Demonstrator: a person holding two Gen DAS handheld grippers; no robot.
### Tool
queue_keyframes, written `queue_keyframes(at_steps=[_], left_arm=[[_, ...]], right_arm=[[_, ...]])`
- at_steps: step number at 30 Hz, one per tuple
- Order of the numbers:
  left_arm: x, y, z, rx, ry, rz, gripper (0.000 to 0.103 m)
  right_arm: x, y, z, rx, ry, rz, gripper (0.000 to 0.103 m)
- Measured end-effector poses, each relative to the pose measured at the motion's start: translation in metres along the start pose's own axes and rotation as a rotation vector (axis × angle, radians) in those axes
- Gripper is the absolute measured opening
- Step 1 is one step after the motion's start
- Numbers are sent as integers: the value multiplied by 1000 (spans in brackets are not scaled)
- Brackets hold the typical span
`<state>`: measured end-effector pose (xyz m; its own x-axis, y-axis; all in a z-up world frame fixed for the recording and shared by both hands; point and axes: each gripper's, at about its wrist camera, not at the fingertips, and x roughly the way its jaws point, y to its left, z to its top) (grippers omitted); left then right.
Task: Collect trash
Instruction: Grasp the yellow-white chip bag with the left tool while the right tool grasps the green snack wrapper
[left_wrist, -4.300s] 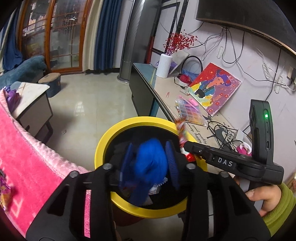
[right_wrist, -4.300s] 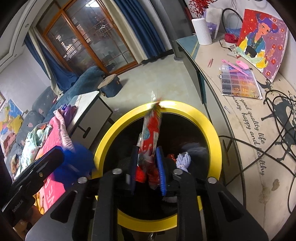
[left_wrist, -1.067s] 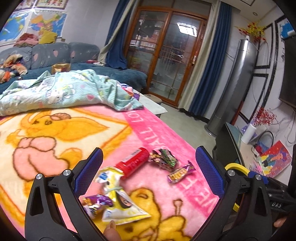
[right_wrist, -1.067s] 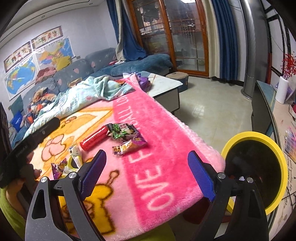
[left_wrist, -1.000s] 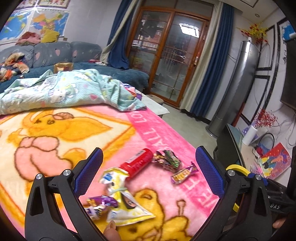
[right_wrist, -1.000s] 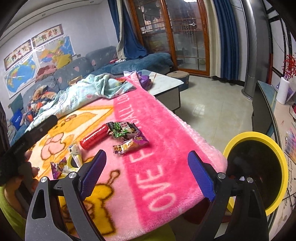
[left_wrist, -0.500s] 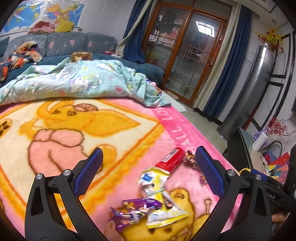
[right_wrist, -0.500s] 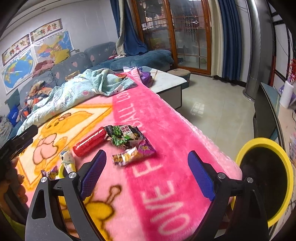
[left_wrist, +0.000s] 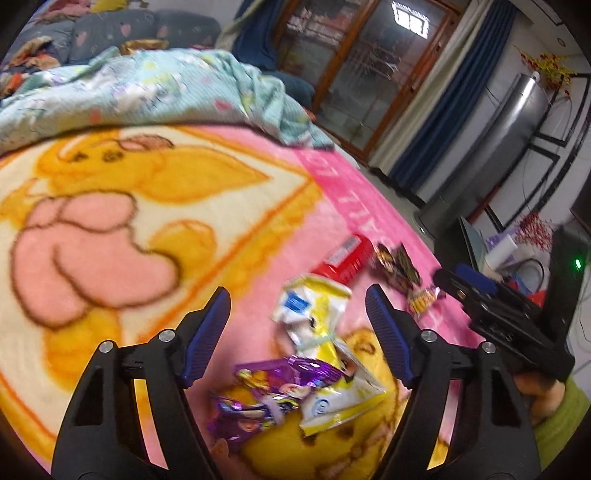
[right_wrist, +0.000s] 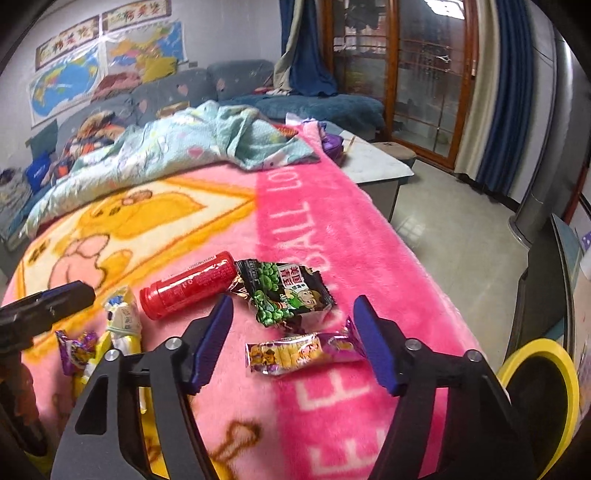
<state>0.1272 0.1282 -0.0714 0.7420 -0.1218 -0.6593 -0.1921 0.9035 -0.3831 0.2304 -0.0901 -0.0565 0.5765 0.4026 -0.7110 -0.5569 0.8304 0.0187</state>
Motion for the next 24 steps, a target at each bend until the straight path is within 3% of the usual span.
queue_keyframes(at_steps=[7, 10, 12, 14, 16, 24], left_arm=[[20, -20, -10, 70, 64, 5, 66], [24, -26, -11, 99, 71, 27, 65], [27, -27, -12, 108, 75, 37, 58], [29, -26, -12, 105, 83, 38, 48], [31, -25, -12, 98, 91, 44, 37], [24, -26, -12, 96, 62, 31, 27]], right_arm=[[25, 7, 1, -46, 47, -8, 51], [32, 9, 0, -58, 64, -6, 39], [34, 8, -2, -57, 75, 8, 14], [31, 8, -2, -52, 61, 19, 9], [25, 6, -1, -39, 36, 31, 8], [-6, -20, 3, 104, -45, 153, 5]])
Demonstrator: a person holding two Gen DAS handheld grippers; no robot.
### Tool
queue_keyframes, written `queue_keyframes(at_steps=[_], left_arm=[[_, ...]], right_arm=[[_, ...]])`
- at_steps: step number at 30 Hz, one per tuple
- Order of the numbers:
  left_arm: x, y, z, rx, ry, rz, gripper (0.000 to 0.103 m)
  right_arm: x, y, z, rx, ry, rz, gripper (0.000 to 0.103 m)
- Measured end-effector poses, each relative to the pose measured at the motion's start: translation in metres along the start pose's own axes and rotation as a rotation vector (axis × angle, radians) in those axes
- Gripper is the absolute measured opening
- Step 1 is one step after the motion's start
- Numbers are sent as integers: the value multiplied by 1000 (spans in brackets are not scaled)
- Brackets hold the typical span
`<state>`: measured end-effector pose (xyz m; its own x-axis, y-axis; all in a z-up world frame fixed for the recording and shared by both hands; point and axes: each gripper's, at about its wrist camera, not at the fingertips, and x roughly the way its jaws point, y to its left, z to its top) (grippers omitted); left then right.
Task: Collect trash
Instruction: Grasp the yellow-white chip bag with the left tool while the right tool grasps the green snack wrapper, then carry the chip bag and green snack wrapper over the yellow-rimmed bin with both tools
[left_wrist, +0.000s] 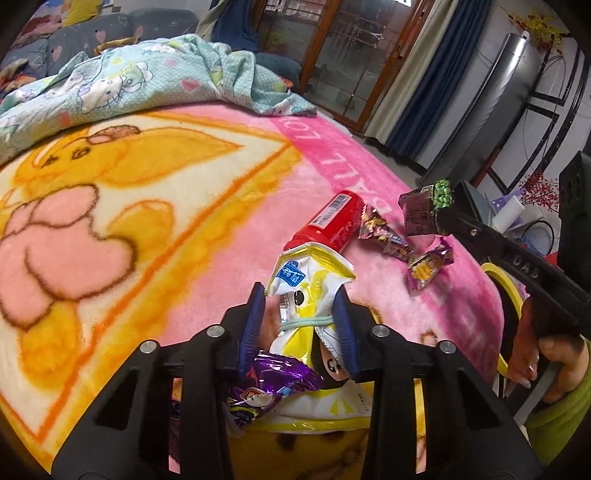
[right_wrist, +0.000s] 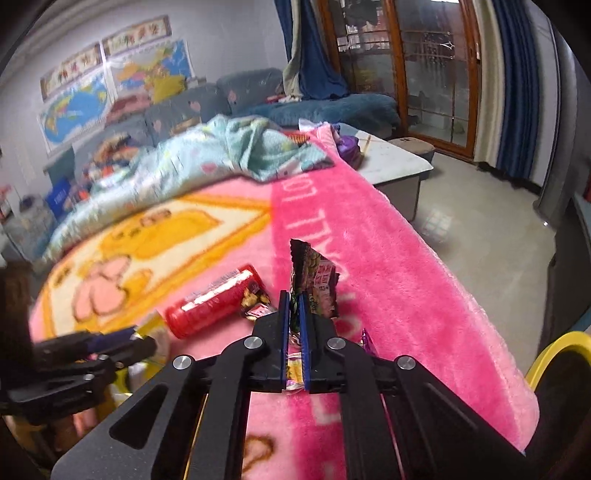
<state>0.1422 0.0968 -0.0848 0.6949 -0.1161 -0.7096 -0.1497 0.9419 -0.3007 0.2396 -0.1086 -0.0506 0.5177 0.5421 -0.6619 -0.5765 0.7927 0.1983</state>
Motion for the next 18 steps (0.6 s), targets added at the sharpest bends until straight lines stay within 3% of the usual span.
queue_keyframes(at_steps=[11, 18], left_arm=[[-28, -7, 10, -50, -94, -68, 20], [-43, -34, 14, -7, -146, -115, 19]], right_arm=[[-44, -11, -1, 56, -60, 84, 5], [-65, -17, -6, 71, -74, 82, 5]])
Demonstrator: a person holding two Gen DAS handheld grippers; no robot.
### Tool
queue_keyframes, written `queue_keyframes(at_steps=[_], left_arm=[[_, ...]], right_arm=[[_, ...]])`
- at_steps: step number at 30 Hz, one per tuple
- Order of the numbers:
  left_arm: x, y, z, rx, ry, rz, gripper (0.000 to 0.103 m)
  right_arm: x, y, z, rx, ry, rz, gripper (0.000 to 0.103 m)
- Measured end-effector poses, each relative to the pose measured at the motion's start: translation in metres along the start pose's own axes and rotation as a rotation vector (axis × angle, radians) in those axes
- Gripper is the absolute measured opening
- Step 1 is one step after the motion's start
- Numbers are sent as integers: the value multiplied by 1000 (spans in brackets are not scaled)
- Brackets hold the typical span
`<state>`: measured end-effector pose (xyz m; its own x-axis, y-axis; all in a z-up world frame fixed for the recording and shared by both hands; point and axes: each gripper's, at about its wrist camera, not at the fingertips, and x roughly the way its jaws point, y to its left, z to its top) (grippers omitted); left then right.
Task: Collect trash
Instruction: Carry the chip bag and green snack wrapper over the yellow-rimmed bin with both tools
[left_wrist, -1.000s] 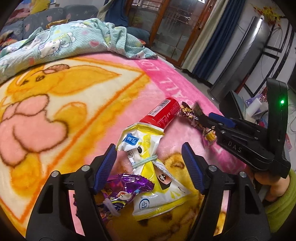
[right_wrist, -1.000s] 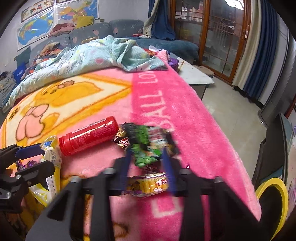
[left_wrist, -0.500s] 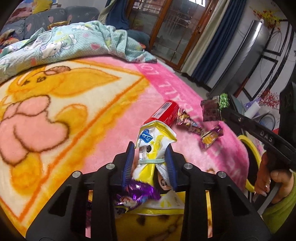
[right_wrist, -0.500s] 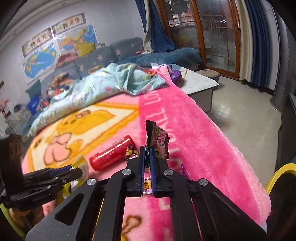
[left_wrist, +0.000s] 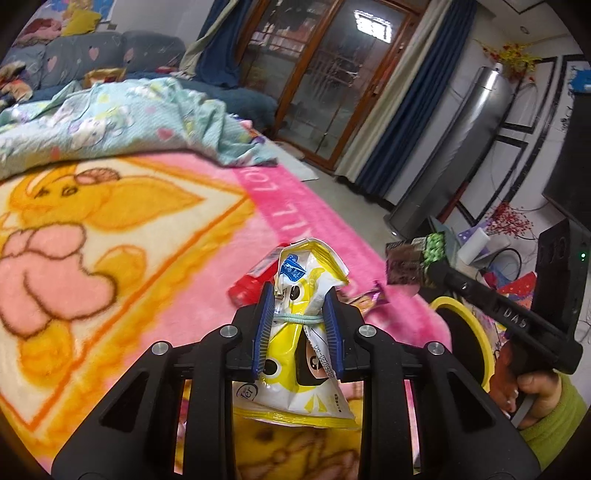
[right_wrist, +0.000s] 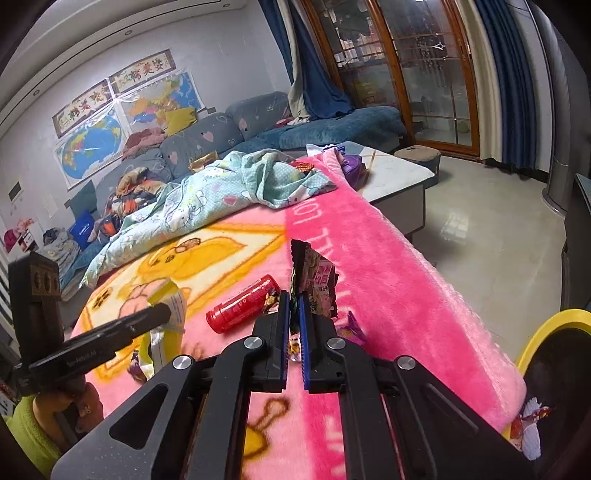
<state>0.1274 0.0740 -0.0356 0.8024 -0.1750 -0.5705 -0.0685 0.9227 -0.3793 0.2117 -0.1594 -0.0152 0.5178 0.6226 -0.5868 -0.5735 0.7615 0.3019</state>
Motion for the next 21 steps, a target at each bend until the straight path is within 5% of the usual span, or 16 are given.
queue_keyframes(at_steps=[21], left_arm=[[5, -84, -10, 162, 14, -114, 19]], right_arm=[[-62, -39, -15, 60, -73, -113, 5]])
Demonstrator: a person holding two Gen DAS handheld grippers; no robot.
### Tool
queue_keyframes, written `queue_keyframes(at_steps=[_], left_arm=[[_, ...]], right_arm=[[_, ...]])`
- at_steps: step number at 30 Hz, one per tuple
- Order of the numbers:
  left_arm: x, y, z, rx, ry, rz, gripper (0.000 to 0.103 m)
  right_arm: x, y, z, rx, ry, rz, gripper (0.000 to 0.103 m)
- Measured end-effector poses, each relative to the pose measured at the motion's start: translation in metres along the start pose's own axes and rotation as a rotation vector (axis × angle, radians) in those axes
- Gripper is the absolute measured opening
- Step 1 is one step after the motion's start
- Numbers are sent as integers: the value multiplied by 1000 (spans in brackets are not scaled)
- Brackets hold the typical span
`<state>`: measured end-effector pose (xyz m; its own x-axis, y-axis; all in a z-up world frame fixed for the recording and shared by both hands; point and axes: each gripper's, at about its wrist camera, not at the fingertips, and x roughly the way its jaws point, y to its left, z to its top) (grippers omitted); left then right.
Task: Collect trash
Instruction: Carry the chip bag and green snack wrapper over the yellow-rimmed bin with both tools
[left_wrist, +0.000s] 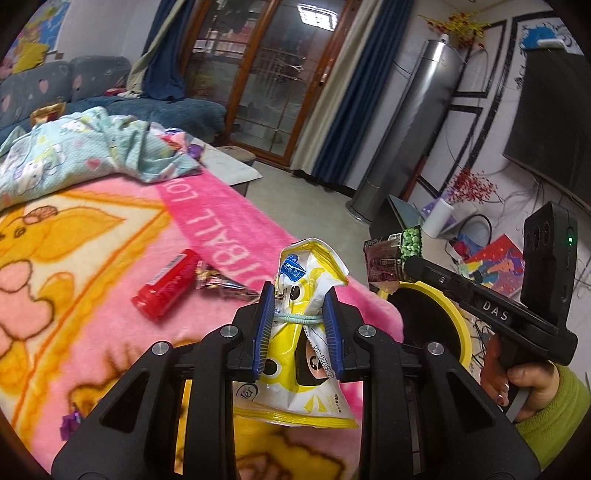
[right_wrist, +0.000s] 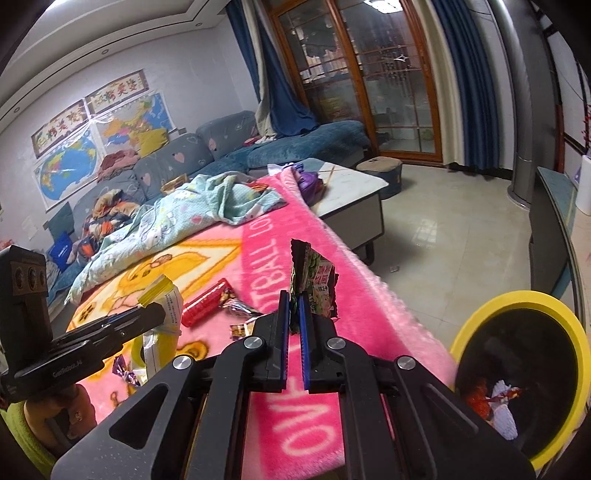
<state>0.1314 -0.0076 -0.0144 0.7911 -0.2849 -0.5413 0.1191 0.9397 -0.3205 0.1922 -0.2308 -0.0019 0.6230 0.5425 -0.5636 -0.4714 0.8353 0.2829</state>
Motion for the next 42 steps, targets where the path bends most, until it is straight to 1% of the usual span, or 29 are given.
queue_keyframes(at_steps=[17, 25, 42], left_arm=[[36, -70, -8, 134, 66, -92, 19], [52, -92, -11, 189, 91, -125, 19], [77, -137, -19, 287, 121, -166, 19]], right_arm=[[-40, -56, -7, 116, -66, -107, 5], [-54, -79, -10, 141, -98, -173, 5], [-71, -136, -22, 279, -84, -236, 5]])
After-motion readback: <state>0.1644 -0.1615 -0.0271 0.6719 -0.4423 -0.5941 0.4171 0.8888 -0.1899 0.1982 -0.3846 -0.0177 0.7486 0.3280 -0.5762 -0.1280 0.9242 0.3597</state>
